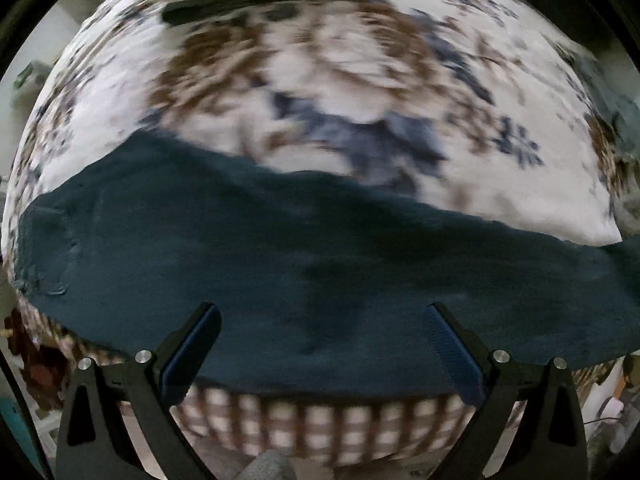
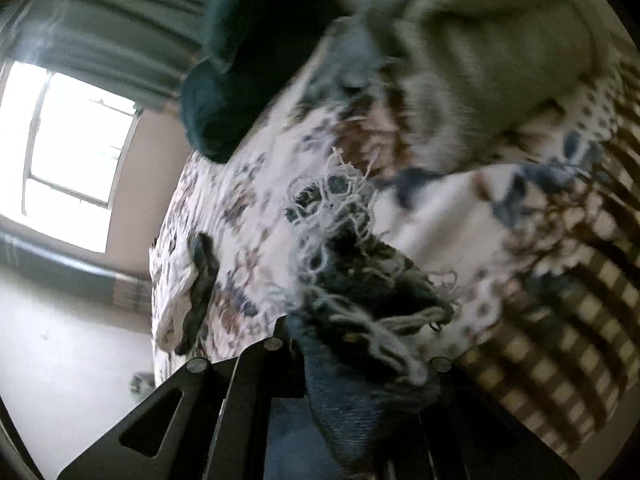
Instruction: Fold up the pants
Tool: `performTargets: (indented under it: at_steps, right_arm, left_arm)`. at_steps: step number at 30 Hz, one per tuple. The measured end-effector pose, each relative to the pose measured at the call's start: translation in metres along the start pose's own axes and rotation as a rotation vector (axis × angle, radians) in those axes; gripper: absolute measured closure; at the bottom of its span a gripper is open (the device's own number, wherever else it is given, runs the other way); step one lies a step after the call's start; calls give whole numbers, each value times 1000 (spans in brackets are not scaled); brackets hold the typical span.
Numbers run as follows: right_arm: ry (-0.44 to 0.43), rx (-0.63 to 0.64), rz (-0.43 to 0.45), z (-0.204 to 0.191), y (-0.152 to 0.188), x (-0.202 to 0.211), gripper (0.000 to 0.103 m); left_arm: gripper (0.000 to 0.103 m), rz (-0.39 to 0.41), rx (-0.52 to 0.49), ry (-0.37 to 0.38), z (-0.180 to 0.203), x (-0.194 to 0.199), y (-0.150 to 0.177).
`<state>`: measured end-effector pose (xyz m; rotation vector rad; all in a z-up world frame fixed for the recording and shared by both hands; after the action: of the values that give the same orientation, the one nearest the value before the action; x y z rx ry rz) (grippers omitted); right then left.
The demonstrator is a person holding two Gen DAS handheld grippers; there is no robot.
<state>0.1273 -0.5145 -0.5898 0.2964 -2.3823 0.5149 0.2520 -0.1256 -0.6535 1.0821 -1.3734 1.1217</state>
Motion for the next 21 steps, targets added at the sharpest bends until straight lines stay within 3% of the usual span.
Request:
performTargets:
  at_steps: [5, 9, 15, 21]
  right_arm:
    - [29, 113, 1, -66, 47, -9, 96]
    - [48, 162, -26, -103, 105, -24, 96]
    - [53, 264, -64, -173, 187, -67, 96]
    - [41, 396, -136, -237, 273, -120, 96]
  left_arm:
    - [0, 16, 29, -32, -73, 7, -2]
    - [0, 41, 71, -58, -133, 17, -12]
    - [0, 87, 126, -72, -218, 38, -11]
    - [0, 84, 212, -98, -297, 36, -5]
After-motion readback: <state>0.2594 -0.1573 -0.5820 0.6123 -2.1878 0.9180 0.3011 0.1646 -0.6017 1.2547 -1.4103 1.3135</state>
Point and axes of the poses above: each gripper's, at about its wrist camera, not at the fingertips, and x roughly against the way its jaws point, z to its right, y to its underside, the point moved 8 cm from there along -x, roughly the way its jaws point
